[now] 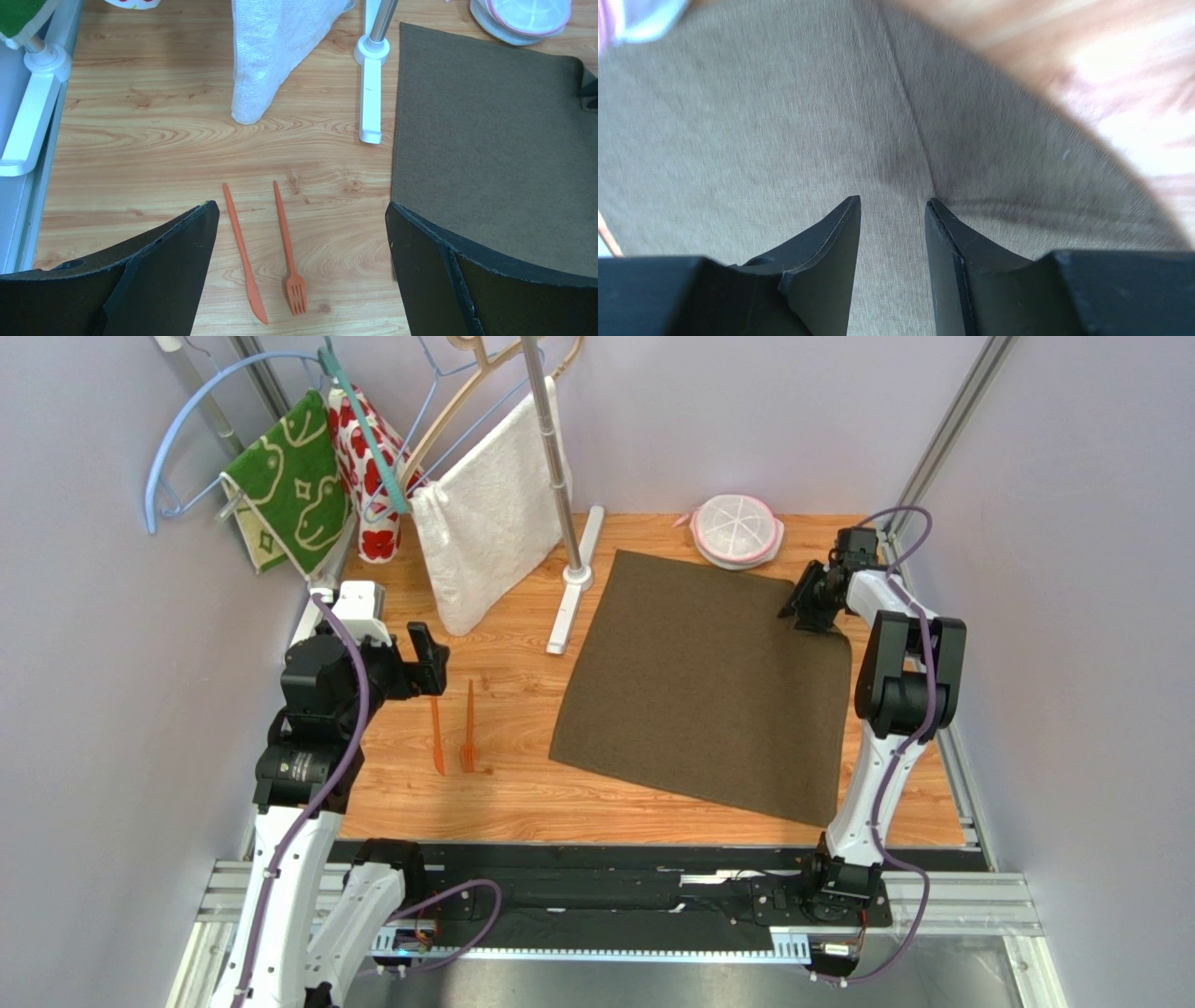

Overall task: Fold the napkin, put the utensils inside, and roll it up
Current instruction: Flatten the napkin out

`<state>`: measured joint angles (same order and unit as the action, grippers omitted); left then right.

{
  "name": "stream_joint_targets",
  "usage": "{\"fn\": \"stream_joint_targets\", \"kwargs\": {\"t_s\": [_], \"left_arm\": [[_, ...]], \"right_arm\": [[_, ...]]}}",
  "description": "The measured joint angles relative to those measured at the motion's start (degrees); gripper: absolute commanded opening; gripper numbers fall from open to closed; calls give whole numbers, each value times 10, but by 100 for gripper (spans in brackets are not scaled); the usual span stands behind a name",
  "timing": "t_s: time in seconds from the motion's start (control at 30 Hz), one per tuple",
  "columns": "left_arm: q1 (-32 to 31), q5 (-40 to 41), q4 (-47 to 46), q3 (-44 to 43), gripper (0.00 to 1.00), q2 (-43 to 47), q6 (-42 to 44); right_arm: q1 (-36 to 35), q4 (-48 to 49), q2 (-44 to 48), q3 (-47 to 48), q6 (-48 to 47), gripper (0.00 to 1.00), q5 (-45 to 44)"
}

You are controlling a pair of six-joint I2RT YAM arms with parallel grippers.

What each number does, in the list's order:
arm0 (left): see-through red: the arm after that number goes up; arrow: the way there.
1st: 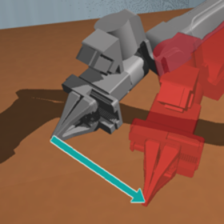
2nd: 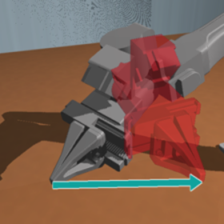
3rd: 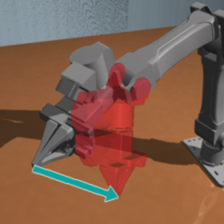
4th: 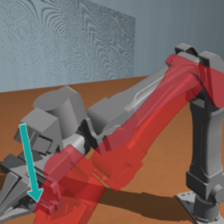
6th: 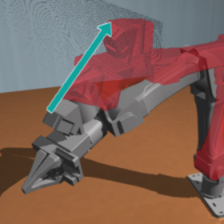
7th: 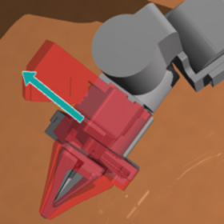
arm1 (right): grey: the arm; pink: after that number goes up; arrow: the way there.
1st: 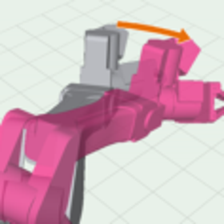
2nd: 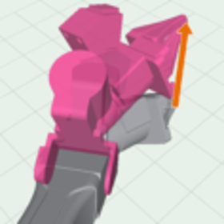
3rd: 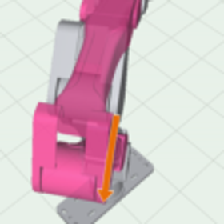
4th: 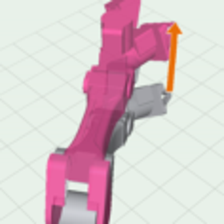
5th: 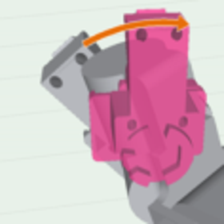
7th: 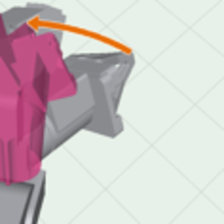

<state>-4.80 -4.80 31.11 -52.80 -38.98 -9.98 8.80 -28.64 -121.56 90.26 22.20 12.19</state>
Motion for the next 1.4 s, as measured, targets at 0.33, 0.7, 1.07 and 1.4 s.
{"fn": "stream_joint_targets", "kwargs": {"t_s": [0.33, 0.7, 1.07, 1.4], "left_arm": [[0, 4, 0, 0, 98, -2, 0], [0, -5, 0, 0, 87, -4, 3], [-60, -27, -3, 7, 83, -55, -53], [-158, 12, -67, 80, 82, -86, -168]], "right_arm": [[9, -52, -65, 104, 1, 43, -47], [46, -67, -76, 129, -13, 44, -68], [24, -50, -25, 49, -77, 43, -103], [-3, -85, -25, 54, -107, 32, -193]]}}
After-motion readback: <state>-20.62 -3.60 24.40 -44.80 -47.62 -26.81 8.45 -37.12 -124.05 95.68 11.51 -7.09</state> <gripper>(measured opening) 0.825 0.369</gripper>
